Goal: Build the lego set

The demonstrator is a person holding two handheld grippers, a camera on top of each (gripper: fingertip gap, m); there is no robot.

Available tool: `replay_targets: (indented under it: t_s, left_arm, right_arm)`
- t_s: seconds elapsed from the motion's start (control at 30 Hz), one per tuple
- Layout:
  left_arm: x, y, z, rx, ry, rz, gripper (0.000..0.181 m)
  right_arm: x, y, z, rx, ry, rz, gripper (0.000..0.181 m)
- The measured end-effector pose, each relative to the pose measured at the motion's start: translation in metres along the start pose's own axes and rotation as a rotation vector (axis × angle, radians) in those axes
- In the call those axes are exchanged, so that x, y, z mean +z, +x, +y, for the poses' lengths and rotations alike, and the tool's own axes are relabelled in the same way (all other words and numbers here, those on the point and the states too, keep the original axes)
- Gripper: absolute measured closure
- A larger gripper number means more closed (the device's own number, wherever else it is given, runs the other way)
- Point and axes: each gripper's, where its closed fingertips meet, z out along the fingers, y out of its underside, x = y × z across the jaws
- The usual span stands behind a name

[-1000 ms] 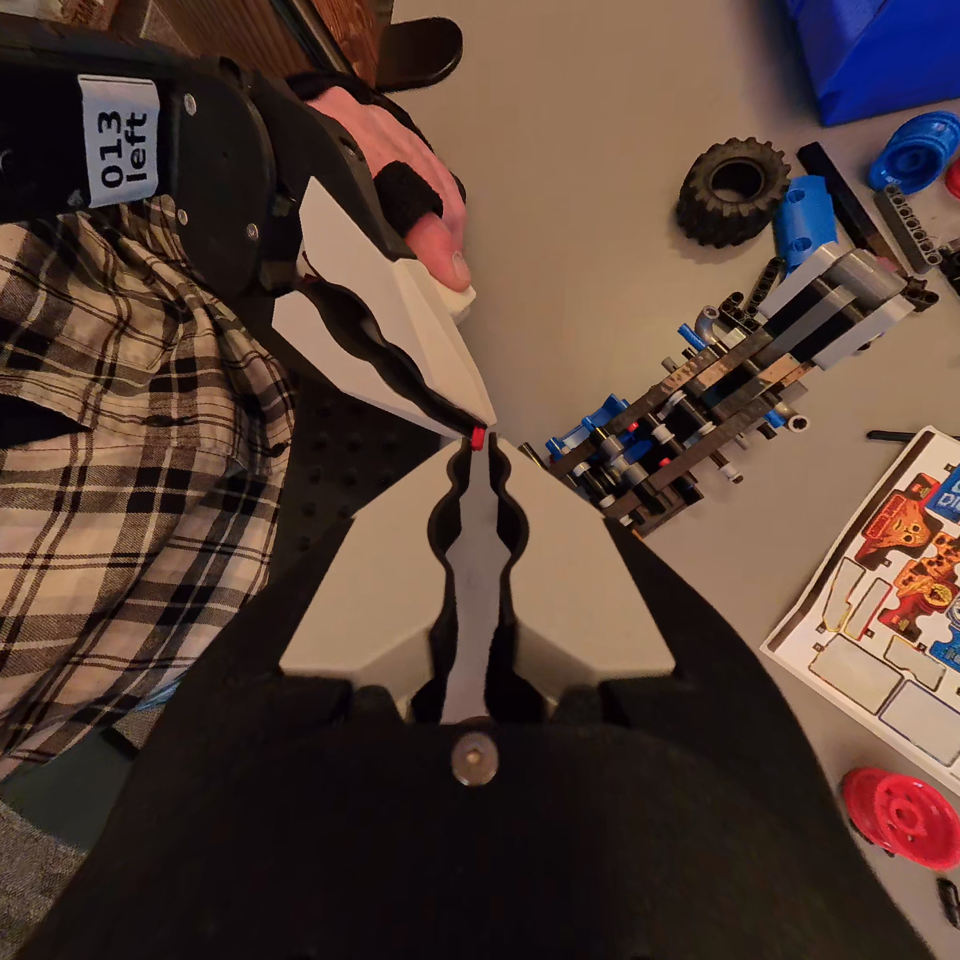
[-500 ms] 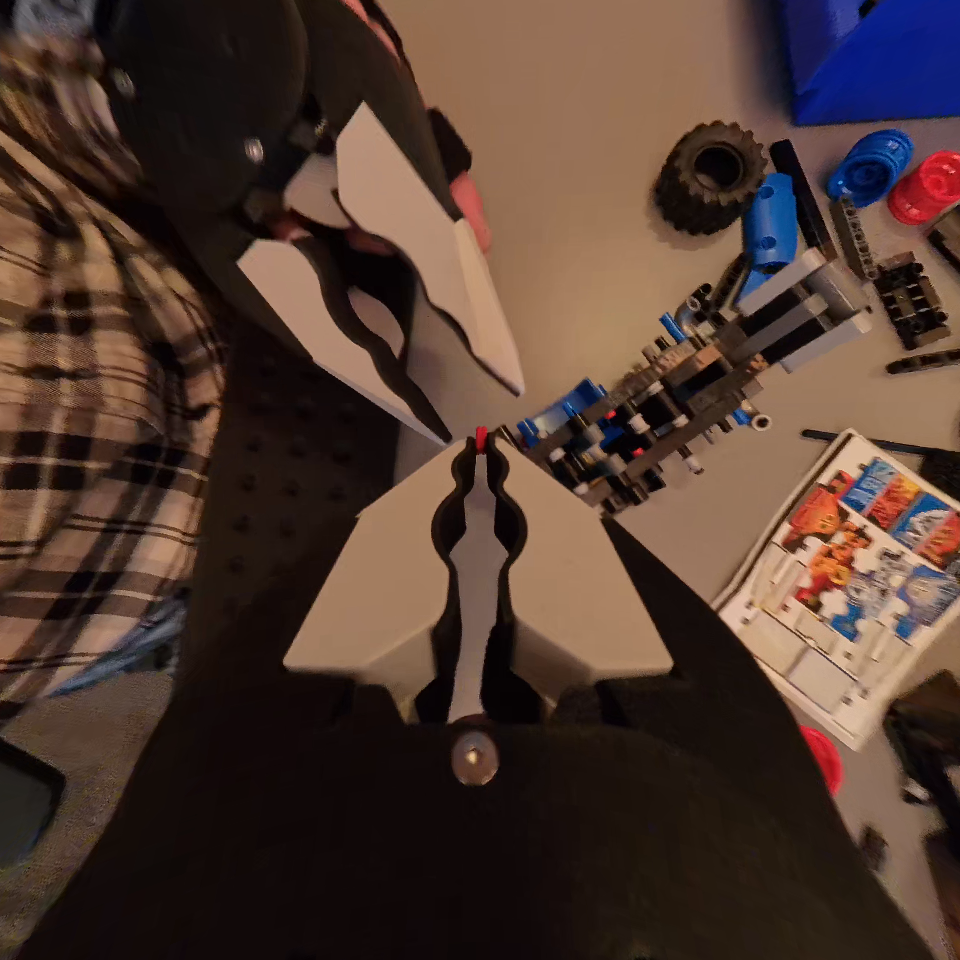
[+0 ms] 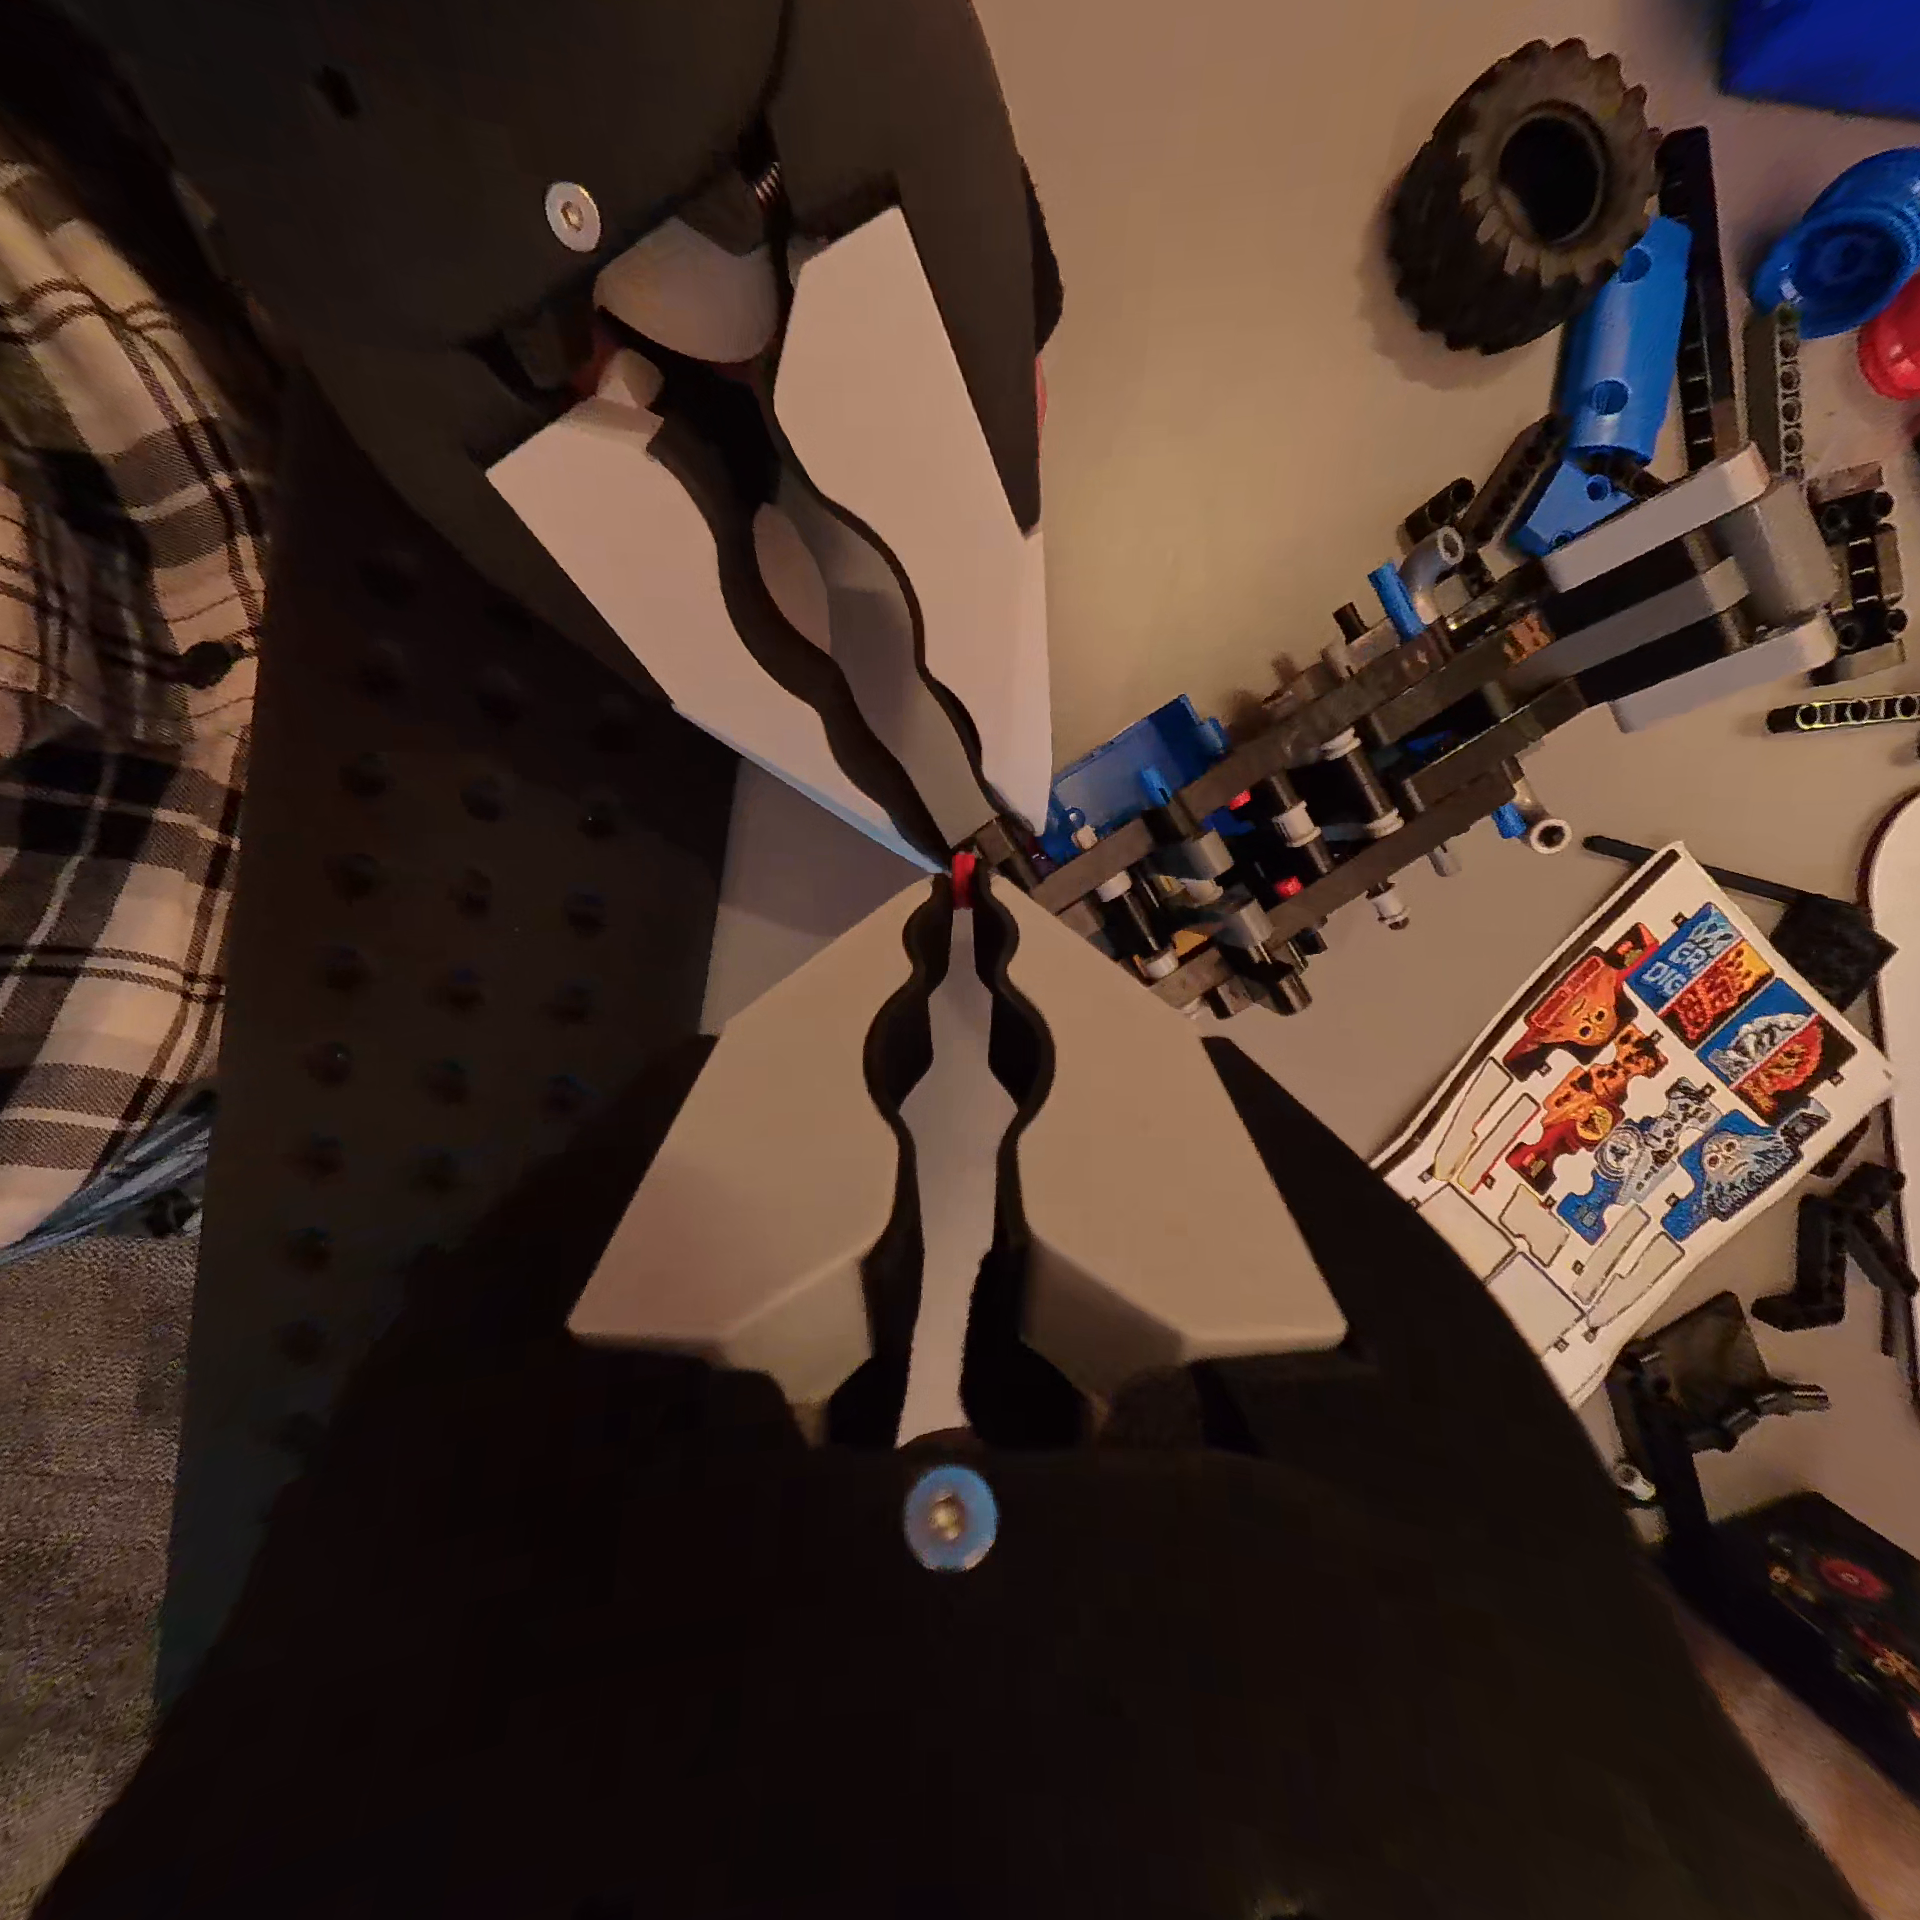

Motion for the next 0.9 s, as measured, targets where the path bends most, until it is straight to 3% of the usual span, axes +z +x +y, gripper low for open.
replay_targets:
  t_s: [0.27,0.6,0.9]
  left_arm:
    - [0.001,0.001,-0.003,0.019,0.011,-0.013,0.167]
    - [-0.002,0.003,-0.009,0.051,0.036,-0.013,0.167]
    - [-0.003,0.005,-0.013,0.099,0.043,-0.027,0.167]
  right_arm:
    - [-0.003,0.001,0.005,-0.092,-0.062,0.049,0.179]
    - [-0.009,0.000,0.007,-0.491,-0.205,0.187,0.180]
    - [-0.012,-0.001,0.010,-0.623,-0.262,0.214,0.180]
